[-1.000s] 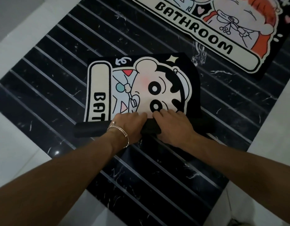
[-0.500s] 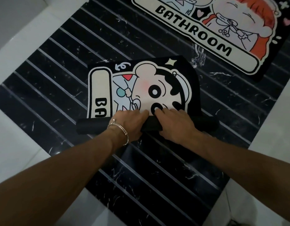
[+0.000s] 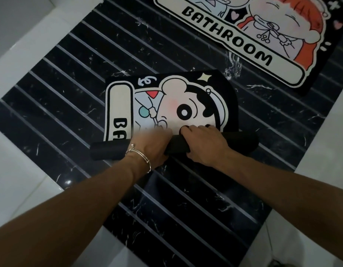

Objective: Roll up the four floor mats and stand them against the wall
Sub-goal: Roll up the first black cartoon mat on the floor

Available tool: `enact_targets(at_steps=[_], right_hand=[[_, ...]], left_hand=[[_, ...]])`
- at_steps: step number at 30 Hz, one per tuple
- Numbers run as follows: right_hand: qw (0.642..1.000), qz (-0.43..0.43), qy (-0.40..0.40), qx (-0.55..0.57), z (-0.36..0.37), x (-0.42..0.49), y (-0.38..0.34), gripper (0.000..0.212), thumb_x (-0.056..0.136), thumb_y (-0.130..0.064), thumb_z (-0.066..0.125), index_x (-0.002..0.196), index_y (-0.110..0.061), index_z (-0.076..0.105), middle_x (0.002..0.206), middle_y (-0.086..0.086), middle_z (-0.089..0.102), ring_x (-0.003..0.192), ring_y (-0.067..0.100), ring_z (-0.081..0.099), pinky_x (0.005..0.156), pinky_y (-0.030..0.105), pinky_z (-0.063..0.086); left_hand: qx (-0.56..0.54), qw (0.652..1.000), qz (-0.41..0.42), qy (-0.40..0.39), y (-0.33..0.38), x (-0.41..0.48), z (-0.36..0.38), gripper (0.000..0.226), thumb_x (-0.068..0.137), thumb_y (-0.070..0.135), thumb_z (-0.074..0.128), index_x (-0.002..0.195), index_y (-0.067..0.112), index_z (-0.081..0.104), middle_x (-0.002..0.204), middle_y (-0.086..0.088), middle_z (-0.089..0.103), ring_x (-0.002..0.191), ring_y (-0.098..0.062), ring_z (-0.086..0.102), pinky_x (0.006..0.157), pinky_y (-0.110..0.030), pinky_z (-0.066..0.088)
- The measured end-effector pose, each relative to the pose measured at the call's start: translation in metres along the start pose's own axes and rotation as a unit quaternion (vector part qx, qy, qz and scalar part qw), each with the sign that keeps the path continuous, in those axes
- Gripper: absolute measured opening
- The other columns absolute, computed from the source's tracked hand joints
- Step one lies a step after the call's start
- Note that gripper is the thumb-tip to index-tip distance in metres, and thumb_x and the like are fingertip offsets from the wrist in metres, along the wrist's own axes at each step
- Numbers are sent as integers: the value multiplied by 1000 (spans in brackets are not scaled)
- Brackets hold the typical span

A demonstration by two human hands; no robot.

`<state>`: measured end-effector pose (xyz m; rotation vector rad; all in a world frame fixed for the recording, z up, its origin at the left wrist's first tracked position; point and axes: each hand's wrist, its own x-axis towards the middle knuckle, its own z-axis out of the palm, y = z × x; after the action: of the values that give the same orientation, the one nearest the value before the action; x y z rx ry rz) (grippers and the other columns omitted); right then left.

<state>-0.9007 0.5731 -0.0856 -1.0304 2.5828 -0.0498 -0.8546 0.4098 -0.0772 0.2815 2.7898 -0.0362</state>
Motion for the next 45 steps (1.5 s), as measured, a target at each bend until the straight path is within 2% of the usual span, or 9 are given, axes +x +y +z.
enact_targets(at_steps=[4, 8, 13, 16, 22, 30, 37, 42, 45], right_hand=[[996, -23, -73, 43, -5, 3, 5, 32, 80, -24, 62, 105, -14, 45, 96, 3, 57, 79, 24, 59, 74, 38, 46], [989, -12, -131, 70, -12, 3, 8, 34, 78, -28, 64, 102, -14, 44, 87, 2, 54, 77, 24, 58, 74, 38, 49], [999, -8, -33, -17, -9, -1, -1, 47, 79, -35, 64, 115, -17, 42, 106, 4, 56, 100, 26, 55, 87, 41, 38], [999, -14, -23, -38, -10, -1, -2, 43, 82, -28, 63, 116, -17, 40, 106, 3, 56, 97, 26, 56, 78, 38, 36], [987, -67, -144, -12, -24, 10, 10, 35, 83, -24, 60, 112, -15, 44, 100, 3, 59, 76, 20, 50, 67, 33, 36], [996, -34, -16, -82, -9, -6, 2, 47, 81, -29, 65, 120, -15, 43, 109, 5, 57, 99, 27, 56, 86, 41, 38], [988, -59, -144, -3, -18, 9, 10, 37, 81, -26, 61, 112, -15, 45, 101, 4, 59, 85, 24, 59, 66, 33, 39], [995, -67, -29, -71, -13, 3, 10, 46, 82, -32, 62, 121, -17, 42, 109, 3, 58, 98, 24, 56, 83, 37, 37], [993, -55, -20, -102, -14, 1, 9, 51, 84, -31, 63, 126, -17, 39, 116, 5, 56, 104, 25, 54, 89, 40, 38]], left_hand=[[4, 1000, 21, -7, 5, -1, 3, 54, 84, 40, 60, 127, 21, 32, 115, -3, 52, 99, -24, 57, 71, -35, 46], [-7, 999, 23, -27, 12, 4, 1, 44, 87, 36, 57, 121, 20, 35, 108, -4, 55, 93, -24, 61, 65, -33, 38], [-28, 999, 12, -19, 7, 4, -3, 40, 85, 38, 57, 116, 19, 39, 100, -1, 59, 85, -22, 62, 62, -33, 40], [-35, 999, 12, -9, 7, 3, -3, 42, 84, 41, 56, 116, 20, 39, 100, 0, 59, 85, -22, 62, 63, -33, 41], [-52, 998, 13, -21, 18, -2, 5, 53, 84, 41, 56, 126, 19, 34, 107, -2, 56, 95, -24, 59, 64, -33, 38], [-128, 990, 11, -55, 13, 6, 1, 44, 81, 38, 61, 115, 19, 42, 95, -2, 61, 83, -23, 62, 67, -33, 48], [-90, 995, 3, -31, 21, -2, 7, 49, 84, 36, 58, 123, 18, 35, 104, -3, 55, 90, -26, 60, 65, -35, 41], [-153, 986, -6, -73, 9, 7, 2, 43, 79, 37, 62, 113, 19, 42, 98, -3, 61, 85, -24, 61, 69, -34, 49], [-159, 984, 3, -77, 6, 8, -1, 43, 79, 38, 63, 113, 19, 44, 97, -1, 62, 85, -23, 61, 72, -35, 51]])
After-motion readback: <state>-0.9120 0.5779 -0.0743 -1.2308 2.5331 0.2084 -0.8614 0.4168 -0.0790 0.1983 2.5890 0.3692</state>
